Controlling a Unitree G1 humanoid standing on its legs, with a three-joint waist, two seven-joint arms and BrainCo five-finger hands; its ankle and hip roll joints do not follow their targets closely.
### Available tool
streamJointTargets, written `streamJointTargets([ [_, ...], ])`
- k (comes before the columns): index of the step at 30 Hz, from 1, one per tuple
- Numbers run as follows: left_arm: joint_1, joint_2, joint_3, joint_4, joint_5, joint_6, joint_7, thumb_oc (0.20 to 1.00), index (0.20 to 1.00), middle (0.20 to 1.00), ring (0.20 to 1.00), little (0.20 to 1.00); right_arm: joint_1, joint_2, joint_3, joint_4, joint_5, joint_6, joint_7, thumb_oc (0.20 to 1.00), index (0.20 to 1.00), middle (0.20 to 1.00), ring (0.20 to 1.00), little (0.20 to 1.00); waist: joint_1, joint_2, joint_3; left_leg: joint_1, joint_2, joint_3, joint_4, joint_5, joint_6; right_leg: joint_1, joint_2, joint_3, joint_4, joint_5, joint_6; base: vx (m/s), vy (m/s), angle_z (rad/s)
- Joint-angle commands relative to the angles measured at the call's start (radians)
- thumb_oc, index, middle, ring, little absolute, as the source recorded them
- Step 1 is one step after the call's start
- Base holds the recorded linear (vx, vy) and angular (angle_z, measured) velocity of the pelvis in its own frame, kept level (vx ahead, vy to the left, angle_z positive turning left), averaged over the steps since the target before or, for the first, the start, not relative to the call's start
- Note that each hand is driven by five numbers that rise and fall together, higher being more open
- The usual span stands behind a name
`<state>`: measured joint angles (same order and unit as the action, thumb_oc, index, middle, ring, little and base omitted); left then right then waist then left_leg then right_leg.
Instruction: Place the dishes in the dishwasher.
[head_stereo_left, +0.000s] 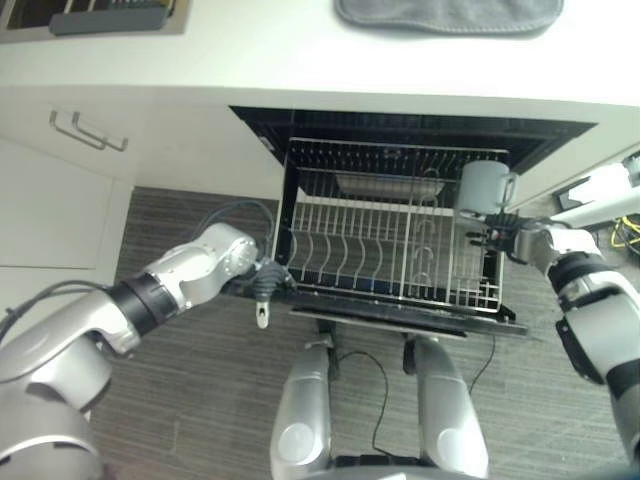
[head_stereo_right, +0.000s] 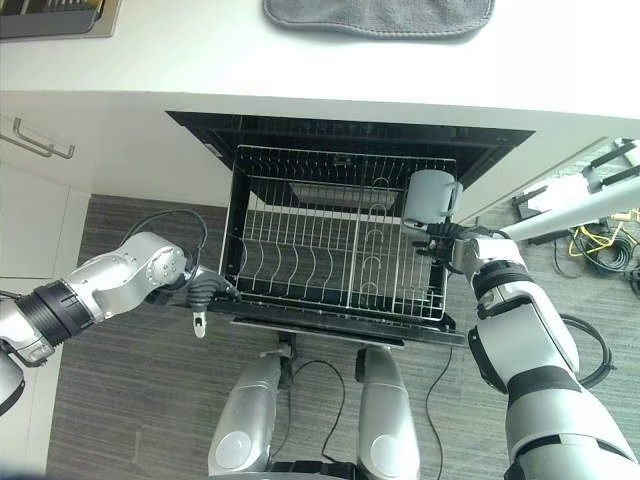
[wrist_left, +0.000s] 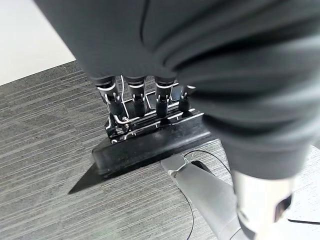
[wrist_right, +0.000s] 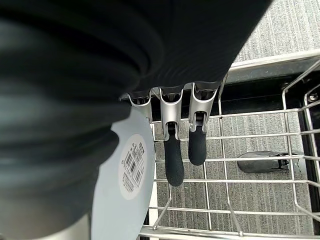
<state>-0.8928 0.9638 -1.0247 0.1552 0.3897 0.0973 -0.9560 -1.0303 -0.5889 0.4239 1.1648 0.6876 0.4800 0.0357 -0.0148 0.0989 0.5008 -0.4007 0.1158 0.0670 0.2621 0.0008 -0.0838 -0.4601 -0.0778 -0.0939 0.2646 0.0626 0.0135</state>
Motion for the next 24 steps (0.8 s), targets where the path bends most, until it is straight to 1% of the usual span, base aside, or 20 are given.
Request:
streamJointTargets([
  [1,0.179,0.153,-0.014,-0.086,-0.021,-0.005,-0.051,1.000,1.000,1.000,1.000,1.000,0.057,-0.049,0.037,-0.022,-0.081,0.024,-0.038,1.000,1.000,1.000,1.000,1.000,0.034,-0.023,-0.003,-0.045,-0.032,0.055,0.035,0.033,0.045,0.046,-0.011,-0.019,0.006,-0.053,0.027,0.04,0.016,-0.01],
  [5,0.237,0.177,0.032,-0.130,-0.001,0.003,-0.034,1.000,1.000,1.000,1.000,1.000,0.088,-0.082,0.044,-0.107,-0.098,0.070,-0.018,1.000,1.000,1.000,1.000,1.000,0.028,-0.029,-0.005,-0.027,-0.034,0.059,0.016,0.034,0.047,0.059,-0.008,-0.016,-0.005,-0.054,0.026,0.01,0.004,0.00],
  [7,0.261,0.189,0.066,-0.154,0.013,0.007,-0.020,1.000,1.000,1.000,1.000,1.000,0.112,-0.093,0.048,-0.161,-0.091,0.079,-0.021,1.000,1.000,1.000,1.000,1.000,0.025,-0.033,-0.008,-0.020,-0.031,0.064,0.009,0.036,0.046,0.066,-0.004,-0.015,-0.010,-0.054,0.026,0.00,0.000,0.00],
  [9,0.284,0.201,0.106,-0.184,0.009,0.021,-0.030,1.000,1.000,1.000,1.000,1.000,0.141,-0.109,0.036,-0.231,-0.084,0.091,-0.028,1.000,1.000,1.000,1.000,1.000,0.020,-0.038,-0.009,-0.012,-0.029,0.067,0.004,0.037,0.045,0.075,-0.002,-0.013,-0.015,-0.055,0.024,0.00,0.000,0.00],
  [10,0.309,0.207,0.137,-0.204,0.012,0.029,-0.037,1.000,1.000,1.000,1.000,1.000,0.167,-0.120,0.028,-0.283,-0.076,0.099,-0.029,1.000,1.000,1.000,1.000,1.000,0.017,-0.040,-0.009,-0.004,-0.028,0.067,0.006,0.030,0.045,0.084,0.000,-0.011,-0.014,-0.061,0.024,0.00,0.000,0.00],
  [13,0.390,0.218,0.227,-0.252,0.018,0.050,-0.038,1.000,1.000,1.000,1.000,1.000,0.243,-0.141,0.012,-0.437,-0.051,0.126,-0.047,1.000,1.000,1.000,1.000,1.000,0.008,-0.049,-0.014,0.010,-0.025,0.074,-0.005,0.038,0.043,0.102,0.005,-0.008,-0.030,-0.055,0.021,0.01,0.025,-0.04],
  [15,0.469,0.220,0.314,-0.299,0.015,0.080,-0.025,1.000,1.000,1.000,1.000,1.000,0.331,-0.156,-0.024,-0.578,-0.018,0.137,-0.074,1.000,1.000,1.000,1.000,1.000,-0.001,-0.058,-0.019,0.026,-0.023,0.079,-0.013,0.036,0.042,0.122,0.009,-0.005,-0.041,-0.058,0.020,0.02,0.032,-0.08],
  [16,0.550,0.212,0.395,-0.339,0.008,0.092,0.013,1.000,1.000,1.000,1.000,1.000,0.422,-0.158,-0.069,-0.679,-0.031,0.132,-0.100,1.000,1.000,1.000,1.000,1.000,-0.009,-0.063,-0.030,0.043,-0.021,0.086,-0.031,0.045,0.042,0.139,0.014,-0.001,-0.058,-0.053,0.019,0.04,0.041,-0.13],
  [19,0.670,0.198,0.523,-0.397,-0.071,0.091,0.121,1.000,1.000,1.000,1.000,1.000,0.567,-0.156,-0.142,-0.843,-0.065,0.120,-0.129,1.000,1.000,1.000,1.000,1.000,-0.023,-0.072,-0.043,0.073,-0.021,0.097,-0.056,0.052,0.042,0.172,0.021,0.005,-0.083,-0.051,0.018,0.05,0.033,-0.12],
  [20,0.754,0.184,0.608,-0.428,-0.138,0.073,0.201,1.000,1.000,1.000,1.000,1.000,0.672,-0.150,-0.191,-0.946,-0.090,0.099,-0.139,1.000,1.000,1.000,1.000,1.000,-0.031,-0.075,-0.051,0.098,-0.020,0.104,-0.072,0.051,0.043,0.198,0.024,0.010,-0.098,-0.053,0.019,0.07,0.028,-0.09],
  [21,0.805,0.174,0.659,-0.446,-0.183,0.049,0.263,1.000,1.000,1.000,1.000,1.000,0.727,-0.144,-0.218,-1.003,-0.104,0.091,-0.144,1.000,1.000,1.000,1.000,1.000,-0.036,-0.078,-0.059,0.115,-0.021,0.108,-0.086,0.053,0.044,0.216,0.026,0.013,-0.111,-0.053,0.020,0.06,0.023,-0.10],
  [22,0.834,0.170,0.690,-0.456,-0.208,0.043,0.287,1.000,1.000,1.000,1.000,1.000,0.754,-0.140,-0.232,-1.033,-0.115,0.087,-0.145,1.000,1.000,1.000,1.000,1.000,-0.039,-0.080,-0.065,0.121,-0.022,0.111,-0.097,0.060,0.044,0.222,0.028,0.015,-0.121,-0.047,0.020,0.07,0.012,-0.15],
  [23,0.919,0.157,0.788,-0.484,-0.305,0.001,0.370,1.000,1.000,1.000,1.000,1.000,0.848,-0.143,-0.292,-1.131,-0.130,0.071,-0.133,1.000,1.000,1.000,1.000,1.000,-0.048,-0.084,-0.083,0.151,-0.023,0.121,-0.122,0.063,0.046,0.252,0.031,0.018,-0.143,-0.043,0.023,0.09,0.011,-0.12],
  [24,0.982,0.154,0.855,-0.500,-0.363,-0.034,0.406,1.000,1.000,1.000,1.000,1.000,0.921,-0.147,-0.336,-1.188,-0.144,0.058,-0.112,1.000,1.000,1.000,1.000,1.000,-0.054,-0.087,-0.096,0.176,-0.025,0.125,-0.136,0.060,0.047,0.277,0.032,0.020,-0.156,-0.048,0.026,0.12,0.012,-0.05],
])
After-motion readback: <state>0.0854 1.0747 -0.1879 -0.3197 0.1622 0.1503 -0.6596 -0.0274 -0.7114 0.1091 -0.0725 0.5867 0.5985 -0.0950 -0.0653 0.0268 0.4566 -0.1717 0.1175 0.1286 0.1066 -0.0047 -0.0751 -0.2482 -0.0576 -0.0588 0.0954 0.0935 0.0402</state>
